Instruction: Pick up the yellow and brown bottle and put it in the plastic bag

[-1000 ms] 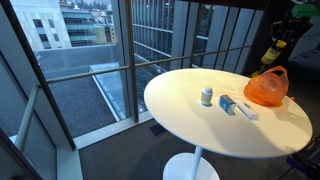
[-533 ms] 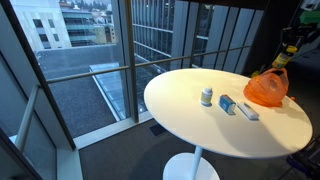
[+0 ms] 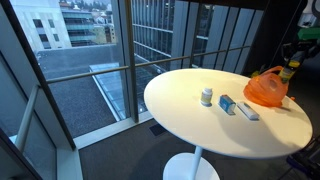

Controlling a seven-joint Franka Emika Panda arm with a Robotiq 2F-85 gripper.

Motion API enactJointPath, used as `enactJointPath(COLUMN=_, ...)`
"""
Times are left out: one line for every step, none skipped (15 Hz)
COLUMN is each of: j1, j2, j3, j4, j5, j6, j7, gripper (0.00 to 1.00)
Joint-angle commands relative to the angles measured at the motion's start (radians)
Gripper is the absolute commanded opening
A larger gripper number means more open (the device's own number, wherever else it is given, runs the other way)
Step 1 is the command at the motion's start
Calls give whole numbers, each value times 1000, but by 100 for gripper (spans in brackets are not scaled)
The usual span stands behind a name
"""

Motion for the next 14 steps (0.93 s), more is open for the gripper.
enactJointPath(j1=6, j2=12, j3=-3, j4=-26, j5=-10, j6=10, j7=23, gripper=21)
enactJointPath(j1=8, j2=17, j3=-3, j4=-33, j5=-10, j6=14, j7=23, gripper=21)
enactJointPath(j1=9, j2=21, j3=-4, j4=-37, j5=-9, j6=17, j7=23, gripper=21)
enactJointPath(j1=10, j2=23, j3=-4, j4=-42, j5=-8, j6=20, j7=20, gripper=21)
enactJointPath(j1=13, j2=18, j3=-4, j4=-47, j5=-9, j6=23, j7=21, gripper=21)
enactJointPath(j1=10, j2=29, j3=-5, j4=-36, j5=1, j6=10, j7=-1, gripper=21)
enactJointPath(j1=11, j2=31, j3=-5, j4=-37, j5=1, j6=10, j7=-1, gripper=46)
enactJointPath(j1=11, j2=32, j3=-5, j4=-37, j5=1, j6=10, j7=-1, gripper=46)
enactJointPath(j1=11, j2=33, j3=-6, j4=-37, j5=1, j6=10, j7=-1, gripper=46)
enactJointPath(j1=11, j2=33, j3=-6, j4=-37, j5=1, j6=10, j7=-1, gripper=46)
enactJointPath(j1=11, j2=33, j3=-6, j4=-37, j5=1, j6=10, j7=-1, gripper=46)
enactJointPath(j1=16, j2=37, j3=-3, j4=-32, j5=-4, j6=16, j7=17, gripper=21)
enactJointPath(j1=20, j2=45, j3=0, j4=-23, j5=0, j6=15, j7=21, gripper=21)
enactJointPath(j1=23, j2=54, j3=2, j4=-15, j5=1, j6=17, j7=27, gripper=21)
